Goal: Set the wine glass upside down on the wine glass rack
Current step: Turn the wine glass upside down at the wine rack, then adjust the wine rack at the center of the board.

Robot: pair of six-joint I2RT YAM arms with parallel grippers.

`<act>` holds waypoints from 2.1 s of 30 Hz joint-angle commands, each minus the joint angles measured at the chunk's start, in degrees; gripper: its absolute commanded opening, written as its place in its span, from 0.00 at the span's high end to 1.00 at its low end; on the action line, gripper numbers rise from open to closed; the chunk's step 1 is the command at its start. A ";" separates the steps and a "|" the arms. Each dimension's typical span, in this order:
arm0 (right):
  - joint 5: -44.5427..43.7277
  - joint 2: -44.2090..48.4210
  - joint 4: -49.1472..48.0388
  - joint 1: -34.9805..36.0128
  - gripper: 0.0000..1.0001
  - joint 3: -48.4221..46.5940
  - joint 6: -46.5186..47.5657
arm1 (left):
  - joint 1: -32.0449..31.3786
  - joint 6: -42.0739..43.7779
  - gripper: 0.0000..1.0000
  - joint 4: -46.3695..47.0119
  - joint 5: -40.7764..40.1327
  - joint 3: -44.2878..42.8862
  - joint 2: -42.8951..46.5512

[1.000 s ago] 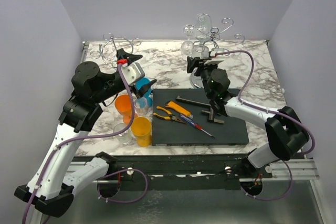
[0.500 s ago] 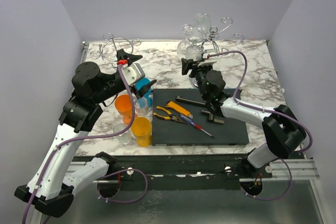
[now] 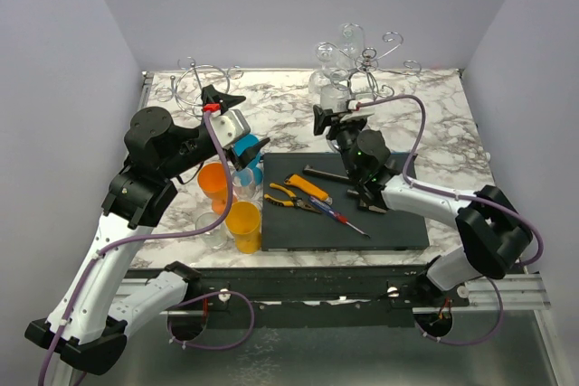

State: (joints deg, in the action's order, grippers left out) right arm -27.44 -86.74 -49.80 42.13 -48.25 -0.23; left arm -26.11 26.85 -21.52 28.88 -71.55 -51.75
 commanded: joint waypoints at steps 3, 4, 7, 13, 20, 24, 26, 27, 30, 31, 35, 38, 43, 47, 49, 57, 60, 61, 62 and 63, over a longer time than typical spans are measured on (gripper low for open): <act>-2.39 4.58 -7.77 0.94 0.99 3.26 1.81 | -0.08 -0.12 0.01 0.24 0.66 0.53 0.61; -2.61 4.96 -8.18 0.93 0.99 3.74 1.88 | -0.08 -0.18 0.01 0.22 0.65 0.63 0.61; -3.25 5.81 -9.30 0.89 0.99 5.01 1.93 | -0.08 -0.29 0.01 0.29 0.72 0.62 0.47; -5.47 6.55 -10.74 0.89 0.99 6.91 0.48 | -0.08 -0.32 0.01 0.25 0.60 0.71 0.38; -6.63 5.43 -9.16 0.93 0.56 7.86 -2.94 | -0.08 -0.40 0.01 0.25 0.42 0.84 0.42; -6.75 5.24 -6.63 0.94 0.37 7.62 -4.34 | -0.08 -0.40 0.01 0.20 0.21 0.93 0.42; -6.07 5.43 -5.41 0.93 0.29 7.38 -4.52 | -0.08 -0.47 0.01 0.21 0.12 0.88 0.33; -5.93 5.60 -4.53 0.94 0.25 7.22 -4.56 | -0.08 -0.40 0.01 0.20 0.12 0.88 0.30; -5.06 6.02 -1.44 0.92 0.15 6.31 -4.63 | -0.08 -0.40 0.01 0.23 0.12 0.73 0.09; -4.76 6.35 -0.38 0.88 0.12 6.14 -4.76 | -0.08 -0.41 0.01 0.24 0.17 0.76 0.04; -4.43 7.75 1.71 0.89 0.05 6.65 -5.43 | -0.08 -0.65 0.01 0.25 0.25 0.67 -0.07; -3.99 10.02 3.51 0.88 0.04 7.40 -5.78 | -0.08 -0.70 0.01 0.25 0.22 0.21 -0.35; -1.99 18.04 13.68 0.90 0.04 8.26 -8.78 | -0.08 -2.20 0.01 0.20 0.06 -1.18 -1.13; 1.18 27.22 30.99 0.84 0.05 4.64 -14.11 | -0.08 -4.07 0.01 0.25 0.58 -2.96 -2.90; 2.35 30.37 41.55 0.85 0.05 0.11 -16.73 | -0.08 -5.14 0.01 0.25 0.99 -4.73 -4.54; -0.29 25.60 73.88 0.50 0.07 -26.60 -20.23 | -0.08 -13.90 0.01 0.34 1.73 -18.18 -17.40; -2.05 20.16 79.94 -0.71 0.08 -36.37 -20.40 | -0.08 -17.51 0.01 0.28 1.55 -23.53 -22.69; -1.67 18.85 80.78 -1.63 0.08 -38.52 -20.34 | -0.14 -18.46 0.01 0.29 1.60 -25.12 -24.14; -0.53 17.51 81.36 -3.31 0.08 -40.60 -20.33 | -0.17 -19.22 0.01 0.30 1.34 -26.90 -25.91; 0.72 16.11 82.18 -5.99 0.09 -42.34 -20.80 | -0.17 -20.12 0.01 0.32 1.08 -28.48 -27.33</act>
State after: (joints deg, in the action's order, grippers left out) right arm -27.33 -65.78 19.75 41.17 -84.75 -19.59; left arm -26.11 13.34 -21.04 29.30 -94.24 -74.19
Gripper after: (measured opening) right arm 0.920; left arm 0.987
